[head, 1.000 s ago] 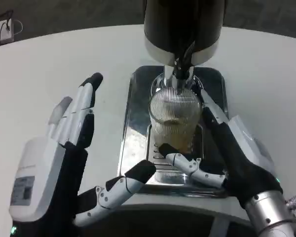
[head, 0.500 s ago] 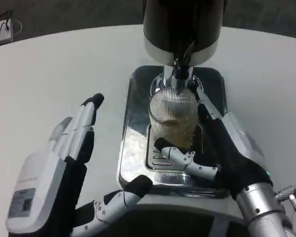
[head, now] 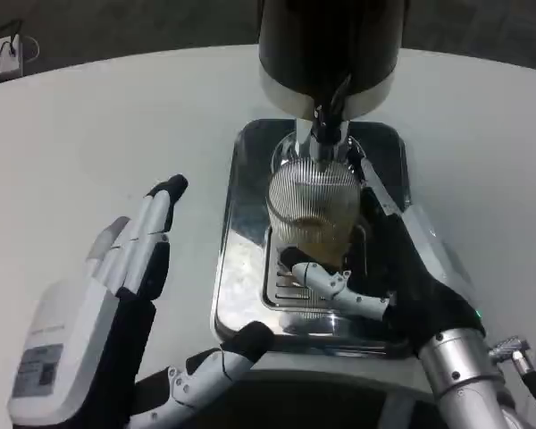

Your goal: Grasp the cup under the faucet to collect the drink, then remove the cup.

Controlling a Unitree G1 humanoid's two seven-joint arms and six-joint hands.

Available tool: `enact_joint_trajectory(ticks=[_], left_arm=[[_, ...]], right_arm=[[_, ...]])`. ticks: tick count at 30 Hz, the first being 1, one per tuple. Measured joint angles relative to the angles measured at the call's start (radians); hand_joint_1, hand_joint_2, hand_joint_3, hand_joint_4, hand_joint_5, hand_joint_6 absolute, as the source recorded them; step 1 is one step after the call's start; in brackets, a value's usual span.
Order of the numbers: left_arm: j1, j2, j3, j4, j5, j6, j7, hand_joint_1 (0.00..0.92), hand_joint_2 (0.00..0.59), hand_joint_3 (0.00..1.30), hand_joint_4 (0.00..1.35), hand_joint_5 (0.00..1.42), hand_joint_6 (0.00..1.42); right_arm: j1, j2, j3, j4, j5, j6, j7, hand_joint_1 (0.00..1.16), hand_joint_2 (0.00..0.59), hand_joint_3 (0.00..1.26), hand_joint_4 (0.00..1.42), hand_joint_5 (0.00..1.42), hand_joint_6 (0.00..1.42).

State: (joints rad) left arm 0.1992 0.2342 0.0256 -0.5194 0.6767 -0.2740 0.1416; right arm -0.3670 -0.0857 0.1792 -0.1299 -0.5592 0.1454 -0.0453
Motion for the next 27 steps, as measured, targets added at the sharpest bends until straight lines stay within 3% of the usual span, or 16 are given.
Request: enact_joint_trajectory(ticks=[9, 27], left_arm=[[0.016, 0.0, 0.017, -0.002, -0.001, 0.001, -0.011, 0.0, 0.136, 0.04, 0.0, 0.07, 0.04], [0.026, 0.0, 0.049, -0.018, -0.013, 0.016, -0.031, 0.0, 0.143, 0.04, 0.0, 0.07, 0.04]], right_arm=[[-0.044, 0.032, 0.002, 0.065, 0.044, 0.0, -0.019, 0.64, 0.234, 0.0, 0.01, 0.05, 0.17], [-0.066, 0.078, 0.014, 0.118, 0.058, 0.0, -0.076, 0.63, 0.223, 0.0, 0.01, 0.03, 0.15]])
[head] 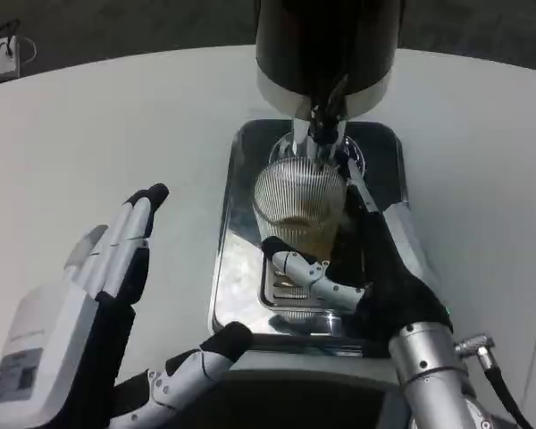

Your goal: Grasp the cup under the faucet to collect the drink, then remove the cup.

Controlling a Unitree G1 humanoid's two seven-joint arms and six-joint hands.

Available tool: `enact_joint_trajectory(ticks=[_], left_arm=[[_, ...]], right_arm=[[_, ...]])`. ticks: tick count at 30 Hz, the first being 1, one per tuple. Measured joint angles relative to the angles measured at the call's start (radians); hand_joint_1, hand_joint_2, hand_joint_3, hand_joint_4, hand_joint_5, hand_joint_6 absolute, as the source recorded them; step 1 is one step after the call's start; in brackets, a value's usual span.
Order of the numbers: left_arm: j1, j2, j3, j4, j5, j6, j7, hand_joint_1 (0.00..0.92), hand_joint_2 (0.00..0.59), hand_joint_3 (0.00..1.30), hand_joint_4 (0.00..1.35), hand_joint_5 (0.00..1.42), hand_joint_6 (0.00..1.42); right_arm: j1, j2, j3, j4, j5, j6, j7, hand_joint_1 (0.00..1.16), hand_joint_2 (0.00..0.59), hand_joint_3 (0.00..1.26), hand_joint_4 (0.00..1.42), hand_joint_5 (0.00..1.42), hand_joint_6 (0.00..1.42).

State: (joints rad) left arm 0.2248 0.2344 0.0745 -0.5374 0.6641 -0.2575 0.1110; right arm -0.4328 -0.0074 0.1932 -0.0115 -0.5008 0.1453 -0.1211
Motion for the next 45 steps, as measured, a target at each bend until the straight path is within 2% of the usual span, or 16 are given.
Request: enact_joint_trajectory(ticks=[8, 20, 29, 35, 39, 41, 44, 45], left_arm=[[0.002, 0.0, 0.023, -0.004, -0.024, 0.008, -0.009, 0.0, 0.143, 0.05, 0.0, 0.08, 0.04], [0.002, 0.0, 0.024, -0.004, -0.026, 0.01, -0.01, 0.0, 0.142, 0.05, 0.0, 0.08, 0.05], [0.002, 0.0, 0.025, -0.004, -0.029, 0.019, -0.011, 0.0, 0.142, 0.05, 0.0, 0.08, 0.05], [0.002, 0.0, 0.028, -0.004, -0.031, 0.027, -0.016, 0.0, 0.143, 0.05, 0.0, 0.09, 0.05], [0.002, 0.0, 0.032, -0.004, -0.033, 0.029, -0.017, 0.0, 0.143, 0.05, 0.0, 0.09, 0.06], [0.002, 0.0, 0.035, -0.004, -0.038, 0.031, -0.017, 0.0, 0.143, 0.05, 0.0, 0.09, 0.06], [0.002, 0.0, 0.038, -0.005, -0.046, 0.037, -0.019, 0.0, 0.143, 0.05, 0.0, 0.09, 0.06], [0.002, 0.0, 0.039, -0.006, -0.046, 0.038, -0.02, 0.0, 0.143, 0.05, 0.0, 0.09, 0.06]], right_arm=[[-0.017, 0.013, 0.013, 0.033, 0.005, -0.005, -0.035, 0.64, 0.23, 0.0, 0.01, 0.03, 0.15], [-0.06, 0.014, 0.018, 0.079, 0.004, -0.007, -0.064, 0.68, 0.227, 0.0, 0.03, 0.05, 0.16], [-0.074, 0.016, 0.024, 0.099, -0.002, -0.007, -0.088, 0.78, 0.235, 0.1, 0.15, 0.16, 0.25], [-0.085, 0.022, 0.033, 0.12, -0.009, -0.014, -0.118, 0.87, 0.238, 0.24, 0.31, 0.31, 0.39], [-0.086, 0.032, 0.028, 0.129, 0.011, -0.031, -0.127, 0.91, 0.233, 0.3, 0.37, 0.42, 0.58], [-0.089, 0.035, 0.022, 0.139, 0.02, -0.041, -0.132, 0.93, 0.234, 0.33, 0.42, 0.5, 0.72], [-0.097, 0.037, 0.018, 0.149, 0.027, -0.05, -0.141, 0.99, 0.242, 0.41, 0.52, 0.67, 1.01], [-0.1, 0.038, 0.017, 0.154, 0.03, -0.056, -0.142, 1.04, 0.245, 0.45, 0.57, 0.75, 1.1]])
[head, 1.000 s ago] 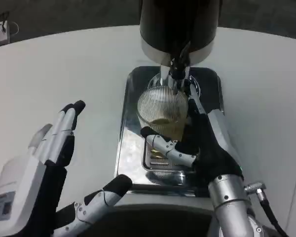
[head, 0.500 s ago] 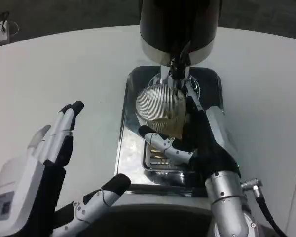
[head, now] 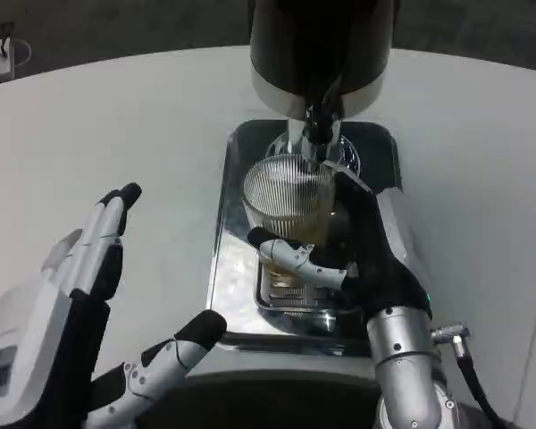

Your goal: Grasp the cup under the faucet to collect the drink, then remove the cup.

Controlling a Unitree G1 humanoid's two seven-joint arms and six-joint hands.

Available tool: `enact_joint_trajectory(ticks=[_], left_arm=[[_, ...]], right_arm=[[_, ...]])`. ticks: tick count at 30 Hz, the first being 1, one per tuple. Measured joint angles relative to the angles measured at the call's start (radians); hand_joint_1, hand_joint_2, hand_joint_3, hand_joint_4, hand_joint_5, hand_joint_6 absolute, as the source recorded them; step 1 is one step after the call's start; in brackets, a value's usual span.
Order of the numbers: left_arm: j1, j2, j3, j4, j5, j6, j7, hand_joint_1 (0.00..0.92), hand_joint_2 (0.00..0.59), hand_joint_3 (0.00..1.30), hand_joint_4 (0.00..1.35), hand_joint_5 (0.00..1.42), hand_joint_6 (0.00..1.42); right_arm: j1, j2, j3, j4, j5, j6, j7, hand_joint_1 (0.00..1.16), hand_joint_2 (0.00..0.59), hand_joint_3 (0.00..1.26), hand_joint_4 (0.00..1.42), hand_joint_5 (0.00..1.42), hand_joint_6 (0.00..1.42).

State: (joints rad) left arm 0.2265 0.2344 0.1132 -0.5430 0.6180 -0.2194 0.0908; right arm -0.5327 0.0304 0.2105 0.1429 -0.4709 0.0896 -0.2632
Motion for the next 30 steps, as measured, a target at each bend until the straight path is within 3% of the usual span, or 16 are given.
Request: enact_joint_trajectory(ticks=[3, 6, 16, 30], left_arm=[[0.0, 0.0, 0.004, -0.008, 0.0, 0.007, -0.002, 0.0, 0.143, 0.05, 0.0, 0.09, 0.06], [0.003, 0.0, 0.008, -0.019, 0.0, 0.008, -0.002, 0.0, 0.143, 0.05, 0.0, 0.09, 0.06], [0.007, 0.0, 0.013, -0.028, 0.0, 0.012, -0.007, 0.0, 0.142, 0.06, 0.0, 0.09, 0.05], [0.007, 0.0, 0.011, -0.032, -0.002, 0.012, -0.008, 0.0, 0.139, 0.06, 0.0, 0.09, 0.04]], right_arm=[[-0.006, 0.007, 0.0, 0.01, 0.006, -0.011, -0.009, 1.09, 0.194, 0.6, 0.72, 0.92, 1.32], [-0.006, 0.019, 0.001, 0.017, 0.018, -0.019, -0.015, 1.1, 0.166, 0.7, 0.82, 1.01, 1.42], [-0.005, 0.022, -0.005, 0.02, 0.025, -0.039, -0.035, 1.15, 0.124, 0.84, 0.98, 1.16, 1.42], [0.019, 0.019, -0.005, -0.017, 0.024, -0.039, -0.031, 1.16, 0.117, 0.87, 1.02, 1.23, 1.42]])
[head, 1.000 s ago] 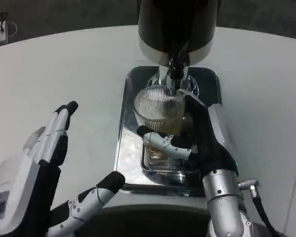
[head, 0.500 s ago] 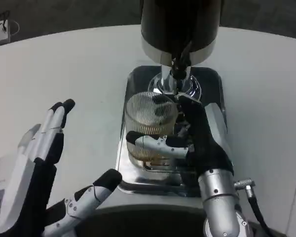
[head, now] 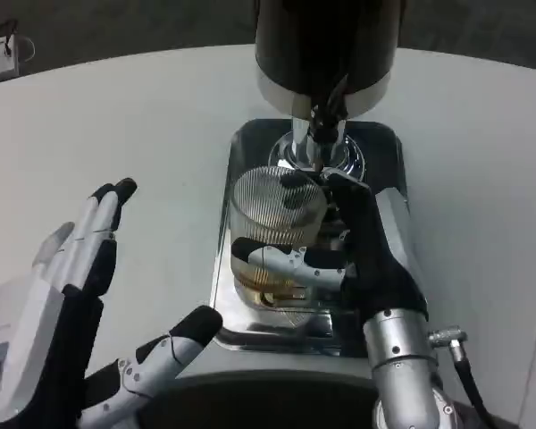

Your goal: Grasp the cup under the faucet to collect the drink, then remove the cup.

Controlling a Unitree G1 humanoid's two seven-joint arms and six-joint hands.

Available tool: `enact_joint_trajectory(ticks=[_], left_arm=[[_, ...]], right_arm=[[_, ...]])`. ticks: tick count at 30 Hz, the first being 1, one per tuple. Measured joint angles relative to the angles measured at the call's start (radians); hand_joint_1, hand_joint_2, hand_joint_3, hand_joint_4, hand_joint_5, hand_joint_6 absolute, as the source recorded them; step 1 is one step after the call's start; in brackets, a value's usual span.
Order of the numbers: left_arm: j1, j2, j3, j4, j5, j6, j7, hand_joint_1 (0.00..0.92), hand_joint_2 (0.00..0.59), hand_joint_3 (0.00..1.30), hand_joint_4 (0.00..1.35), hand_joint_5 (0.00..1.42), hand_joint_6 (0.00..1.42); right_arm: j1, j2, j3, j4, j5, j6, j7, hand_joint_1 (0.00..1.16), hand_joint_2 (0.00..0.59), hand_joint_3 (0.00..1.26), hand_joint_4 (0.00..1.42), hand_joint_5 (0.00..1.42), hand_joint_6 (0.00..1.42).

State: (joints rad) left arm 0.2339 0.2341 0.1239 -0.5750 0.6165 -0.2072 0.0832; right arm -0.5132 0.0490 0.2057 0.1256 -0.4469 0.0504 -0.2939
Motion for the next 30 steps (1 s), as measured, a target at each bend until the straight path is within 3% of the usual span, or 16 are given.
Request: enact_joint_trajectory(ticks=[21, 27, 30], left_arm=[[-0.016, 0.0, -0.03, 0.007, -0.003, 0.0, 0.0, 0.0, 0.139, 0.06, 0.0, 0.08, 0.03], [-0.02, 0.0, -0.035, 0.016, 0.003, 0.0, 0.0, 0.0, 0.119, 0.05, 0.0, 0.07, 0.02], [-0.027, 0.002, -0.037, 0.021, 0.019, 0.0, 0.0, 0.0, 0.106, 0.04, 0.0, 0.06, 0.02]], right_arm=[[0.154, -0.026, 0.034, -0.194, -0.041, 0.003, 0.098, 1.16, 0.09, 0.89, 1.04, 1.24, 1.42], [0.215, -0.043, 0.031, -0.29, -0.041, 0.013, 0.13, 1.16, 0.083, 0.89, 1.04, 1.24, 1.42], [0.271, -0.057, 0.024, -0.39, -0.034, 0.027, 0.167, 1.16, 0.082, 0.89, 1.04, 1.24, 1.42]])
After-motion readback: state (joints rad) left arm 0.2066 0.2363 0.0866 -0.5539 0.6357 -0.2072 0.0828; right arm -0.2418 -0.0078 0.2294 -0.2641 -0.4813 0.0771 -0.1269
